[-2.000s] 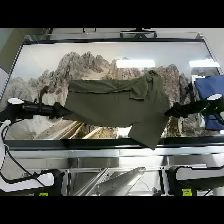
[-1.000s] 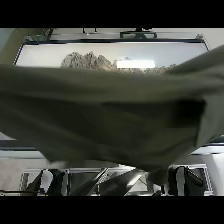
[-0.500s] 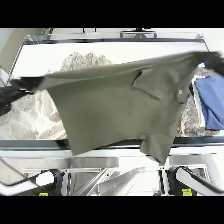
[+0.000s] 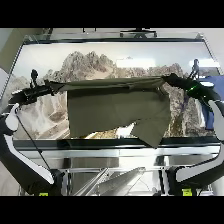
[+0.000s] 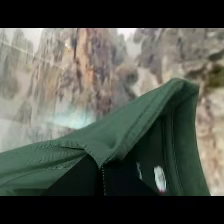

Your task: Fold the shirts.

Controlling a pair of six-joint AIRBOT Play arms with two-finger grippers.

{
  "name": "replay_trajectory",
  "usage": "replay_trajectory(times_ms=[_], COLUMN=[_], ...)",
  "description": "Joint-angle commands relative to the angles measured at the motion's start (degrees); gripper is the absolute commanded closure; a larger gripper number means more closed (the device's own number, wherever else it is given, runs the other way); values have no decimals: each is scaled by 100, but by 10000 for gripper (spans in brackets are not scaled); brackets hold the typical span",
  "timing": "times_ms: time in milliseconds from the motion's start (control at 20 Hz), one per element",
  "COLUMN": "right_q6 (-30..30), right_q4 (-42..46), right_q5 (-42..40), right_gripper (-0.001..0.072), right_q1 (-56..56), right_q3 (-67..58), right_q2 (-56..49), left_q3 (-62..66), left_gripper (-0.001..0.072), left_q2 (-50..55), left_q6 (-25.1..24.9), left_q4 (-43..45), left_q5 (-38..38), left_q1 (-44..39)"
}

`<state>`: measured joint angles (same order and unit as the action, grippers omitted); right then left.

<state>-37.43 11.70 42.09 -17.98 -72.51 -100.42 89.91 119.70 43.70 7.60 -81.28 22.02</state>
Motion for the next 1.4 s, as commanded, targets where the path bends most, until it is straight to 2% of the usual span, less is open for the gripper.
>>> replay_trajectory(times_ms=[0,50,150,350,550,700,800,950,1050,1300,1350], right_q6=[776,1014,1130,1095,741,671,339,-72,-166,-201,-385], right_q4=[-1300,-1729,-2109,-1982,-1355,-1040,-660,7,446,839,1088], right_q5=[-181,-181,-181,-94,96,546,811,990,1003,1049,1045], right_gripper=[694,694,694,694,694,694,694,694,694,694,694], right_q1=[74,72,72,70,52,-133,-334,-564,-584,-599,-599], right_q3=[-352,-487,-754,-852,-852,-850,-850,-846,-846,-841,-841], right_q2=[-505,-595,-761,-909,-929,-925,-925,-925,-929,-977,-979], left_q3=[977,1209,1644,1939,1932,1932,1926,1919,1919,1919,1919], left_gripper=[689,689,689,689,690,690,691,691,691,690,690], left_q2=[461,507,590,640,640,636,636,636,636,636,636], left_q6=[144,190,304,544,848,938,1189,1600,1722,2109,2205], left_q4=[42,44,46,155,960,951,1119,2011,2470,3377,3560], left_q5=[111,146,258,374,223,153,125,-28,-70,-118,-114], left_q1=[-269,-334,-463,-632,-706,-673,-627,-686,-800,-1062,-1071])
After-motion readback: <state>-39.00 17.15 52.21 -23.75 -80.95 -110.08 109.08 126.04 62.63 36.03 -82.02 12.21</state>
